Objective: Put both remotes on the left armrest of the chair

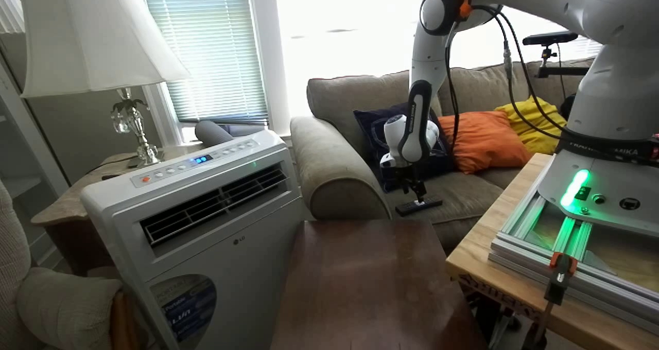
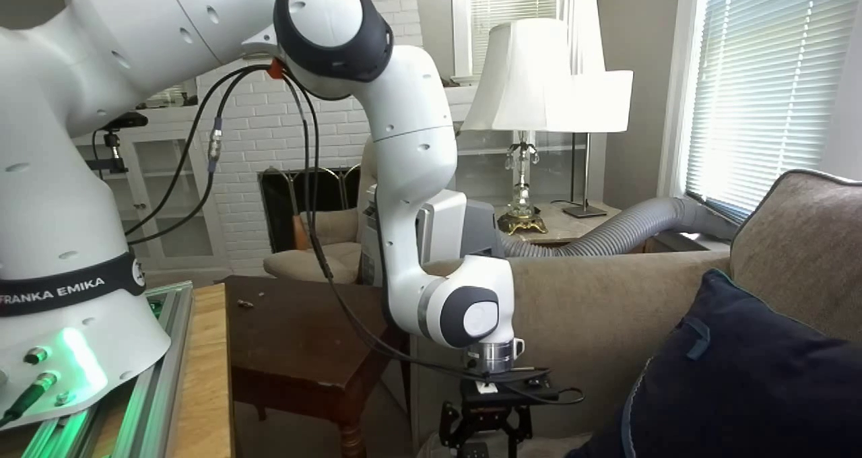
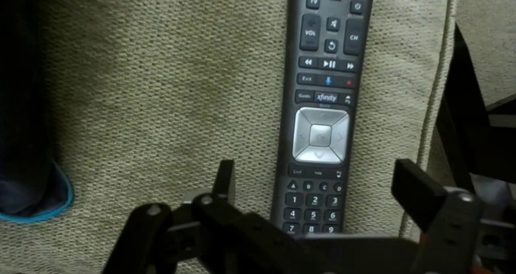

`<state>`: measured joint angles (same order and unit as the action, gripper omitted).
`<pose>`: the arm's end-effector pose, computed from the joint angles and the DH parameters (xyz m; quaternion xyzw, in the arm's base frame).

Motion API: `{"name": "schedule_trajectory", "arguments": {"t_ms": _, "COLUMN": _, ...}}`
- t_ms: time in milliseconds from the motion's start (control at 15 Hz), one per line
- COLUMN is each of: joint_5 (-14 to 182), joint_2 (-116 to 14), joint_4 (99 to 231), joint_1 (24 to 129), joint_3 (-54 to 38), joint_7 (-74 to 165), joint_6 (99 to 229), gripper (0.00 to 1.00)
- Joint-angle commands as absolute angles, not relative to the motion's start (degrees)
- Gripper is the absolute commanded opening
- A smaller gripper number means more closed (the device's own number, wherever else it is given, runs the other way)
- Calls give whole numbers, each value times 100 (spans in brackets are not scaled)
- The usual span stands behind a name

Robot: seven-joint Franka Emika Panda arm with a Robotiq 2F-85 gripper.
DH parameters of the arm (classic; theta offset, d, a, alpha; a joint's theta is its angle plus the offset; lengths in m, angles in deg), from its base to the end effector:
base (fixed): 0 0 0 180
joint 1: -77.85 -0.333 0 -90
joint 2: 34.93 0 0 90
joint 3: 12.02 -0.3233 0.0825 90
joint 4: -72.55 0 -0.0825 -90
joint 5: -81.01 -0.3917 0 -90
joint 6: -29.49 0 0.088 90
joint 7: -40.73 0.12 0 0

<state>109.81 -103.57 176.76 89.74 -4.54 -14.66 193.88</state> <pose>0.5010 -0.1635 -0.1350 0.8178 0.5588 -0.1313 0.0399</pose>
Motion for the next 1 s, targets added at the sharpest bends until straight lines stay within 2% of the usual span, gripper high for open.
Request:
{"name": "schedule_trajectory", "arguments": {"t_ms": 0, "joint_5": 10790, "joint_2": -10664, "joint_4": 17451, "joint_1": 9081, "joint_3": -554, "joint_7": -1332, "joint_6": 19639, "gripper": 100}}
{"name": "schedule_trajectory", "arguments": {"t_ms": 267, "joint_5": 10739, "joint_2": -10828, "joint_4": 17413, "joint_1": 9139, "joint_3": -618, "joint_7": -1210, "joint_6": 19932, "gripper": 99}}
{"name": "schedule_trajectory", "arguments": {"t_ms": 333, "joint_5": 10733, "joint_2": -10853, "joint_4": 17402, "joint_1": 9168, "joint_3": -643, "joint_7": -1201, "joint_6": 19976, "gripper": 74}}
{"name": "schedule_trajectory", "arguments": {"t_ms": 467, "joint_5": 10722, "joint_2": -10862, "joint_4": 17427, "joint_1": 9308, "joint_3": -760, "joint_7": -1261, "joint_6": 20090, "gripper": 71}}
{"name": "schedule_trajectory", "arguments": {"t_ms": 800, "joint_5": 10666, "joint_2": -10735, "joint_4": 17544, "joint_1": 9336, "joint_3": -793, "joint_7": -1166, "joint_6": 20217, "gripper": 35}}
{"name": "schedule_trajectory", "arguments": {"t_ms": 867, "joint_5": 10665, "joint_2": -10608, "joint_4": 17669, "joint_1": 9327, "joint_3": -793, "joint_7": -1140, "joint_6": 20220, "gripper": 30}}
{"name": "schedule_trajectory", "arguments": {"t_ms": 933, "joint_5": 10669, "joint_2": -10425, "joint_4": 17845, "joint_1": 9317, "joint_3": -791, "joint_7": -1106, "joint_6": 20242, "gripper": 29}}
